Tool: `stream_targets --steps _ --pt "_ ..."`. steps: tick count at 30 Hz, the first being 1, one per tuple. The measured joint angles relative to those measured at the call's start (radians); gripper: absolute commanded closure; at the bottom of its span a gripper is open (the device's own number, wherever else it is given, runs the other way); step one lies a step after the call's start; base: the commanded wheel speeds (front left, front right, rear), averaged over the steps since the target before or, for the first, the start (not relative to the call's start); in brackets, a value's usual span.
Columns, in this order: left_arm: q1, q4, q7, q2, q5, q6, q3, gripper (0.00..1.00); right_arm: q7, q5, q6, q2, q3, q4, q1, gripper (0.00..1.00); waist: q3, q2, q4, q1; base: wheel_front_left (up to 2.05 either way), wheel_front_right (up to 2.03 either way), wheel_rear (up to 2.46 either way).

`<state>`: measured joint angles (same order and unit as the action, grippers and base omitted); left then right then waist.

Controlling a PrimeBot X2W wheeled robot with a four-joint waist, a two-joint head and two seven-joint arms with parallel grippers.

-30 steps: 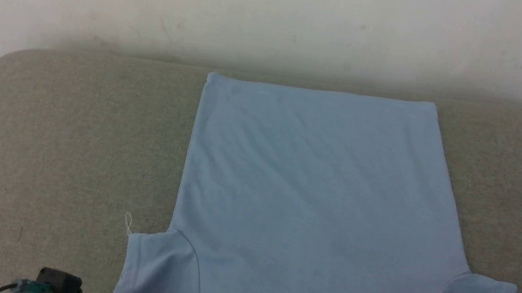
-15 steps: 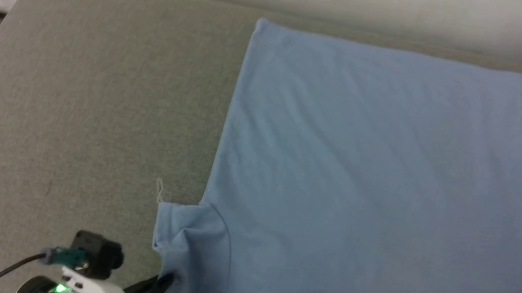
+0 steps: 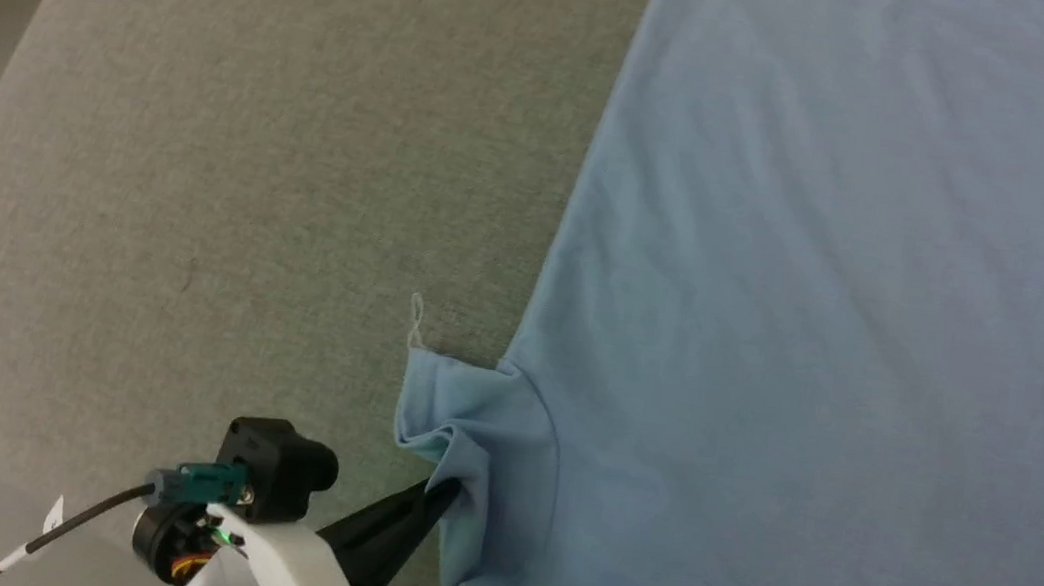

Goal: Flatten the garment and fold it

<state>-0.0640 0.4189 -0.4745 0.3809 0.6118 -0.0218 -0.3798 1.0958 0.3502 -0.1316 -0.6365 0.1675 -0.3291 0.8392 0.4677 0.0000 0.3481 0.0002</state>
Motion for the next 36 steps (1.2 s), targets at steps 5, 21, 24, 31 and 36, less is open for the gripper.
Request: stream_targets --steps 5,21,24,31,36 --pt "0.023 -0.012 0.022 -0.027 -0.007 -0.013 -0.027 1.00 -0.039 -0.062 0.000 -0.043 -0.002 -0.091 0.076 0.00 0.060 0.0000 0.066 0.0000 0.00 0.00 0.00" --pt "0.047 -0.087 0.079 -0.055 -0.040 -0.012 -0.039 1.00 -0.141 -0.054 0.000 -0.089 -0.051 -0.213 0.099 1.00 0.124 0.0000 0.139 -0.0002 0.00 0.00 0.00" --pt "0.046 -0.090 0.080 -0.055 -0.040 -0.009 -0.036 1.00 -0.156 -0.034 0.000 -0.086 -0.069 -0.226 0.076 1.00 0.103 0.0000 0.125 -0.0003 0.00 0.00 0.00" --pt "0.036 -0.096 0.075 -0.036 -0.040 0.022 -0.010 1.00 -0.181 0.018 0.000 -0.066 -0.121 -0.227 -0.050 1.00 0.018 0.0000 0.072 -0.0003 0.00 0.00 0.00" --pt "-0.020 -0.097 0.064 -0.017 -0.026 0.045 0.016 1.00 -0.200 0.090 0.000 -0.036 -0.152 -0.169 -0.199 1.00 -0.059 0.0000 0.018 -0.0004 0.00 0.00 0.00"
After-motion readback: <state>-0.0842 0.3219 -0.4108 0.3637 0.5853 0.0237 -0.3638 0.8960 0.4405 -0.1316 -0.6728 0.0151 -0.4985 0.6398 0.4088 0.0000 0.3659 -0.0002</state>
